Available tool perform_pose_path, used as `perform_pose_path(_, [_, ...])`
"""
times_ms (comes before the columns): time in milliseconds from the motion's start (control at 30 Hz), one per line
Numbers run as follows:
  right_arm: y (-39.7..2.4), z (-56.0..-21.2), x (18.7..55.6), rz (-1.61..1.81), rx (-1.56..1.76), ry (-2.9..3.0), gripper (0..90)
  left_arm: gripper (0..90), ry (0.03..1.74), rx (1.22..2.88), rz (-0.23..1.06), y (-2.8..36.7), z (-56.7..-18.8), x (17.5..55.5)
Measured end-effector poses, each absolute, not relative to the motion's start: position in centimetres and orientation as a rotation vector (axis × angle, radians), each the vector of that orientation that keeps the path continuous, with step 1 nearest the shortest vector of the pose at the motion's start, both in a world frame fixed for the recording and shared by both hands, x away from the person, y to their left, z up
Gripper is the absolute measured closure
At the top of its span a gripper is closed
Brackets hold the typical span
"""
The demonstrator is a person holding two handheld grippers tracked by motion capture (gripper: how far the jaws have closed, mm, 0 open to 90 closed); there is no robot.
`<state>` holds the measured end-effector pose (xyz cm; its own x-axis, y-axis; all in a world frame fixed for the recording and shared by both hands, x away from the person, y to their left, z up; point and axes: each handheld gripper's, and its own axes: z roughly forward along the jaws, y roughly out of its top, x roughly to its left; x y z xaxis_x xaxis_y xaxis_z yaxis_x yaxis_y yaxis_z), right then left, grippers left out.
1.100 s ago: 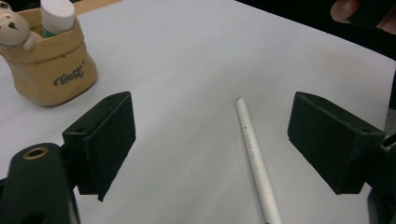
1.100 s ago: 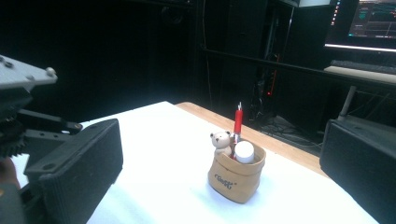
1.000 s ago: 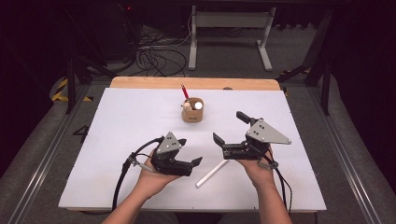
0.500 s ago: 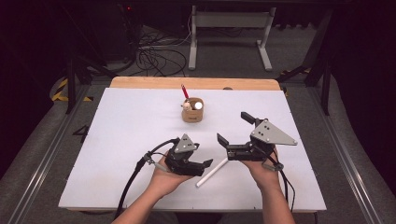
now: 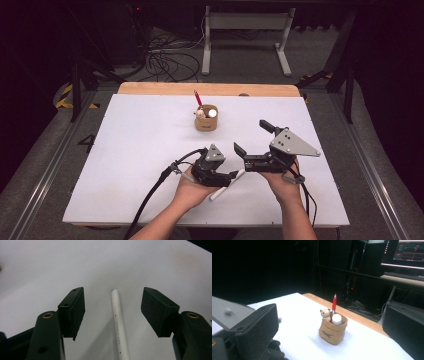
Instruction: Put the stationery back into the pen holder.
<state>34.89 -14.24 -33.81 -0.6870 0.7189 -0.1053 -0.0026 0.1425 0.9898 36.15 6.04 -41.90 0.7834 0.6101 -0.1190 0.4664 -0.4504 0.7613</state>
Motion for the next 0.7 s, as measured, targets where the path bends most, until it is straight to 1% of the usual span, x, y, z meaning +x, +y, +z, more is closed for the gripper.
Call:
perform_pose_path(233, [-14.5,-33.6,34.8,1.599,0.699,1.831,0.8,42.9,0.810,2.166,0.197,4.7,-42.5,36.6])
perform_pose_path(467, [-14.8,-33.4,34.6,1.589,0.697,1.826,0.9,48.4,0.829,2.174,0.210,3.7,-42.8,36.7])
perform_pose_path(700, [-14.9,-33.3,34.6,1.588,0.706,1.824,0.9,51.5,0.850,2.214,0.227,2.8,-43.4,37.2])
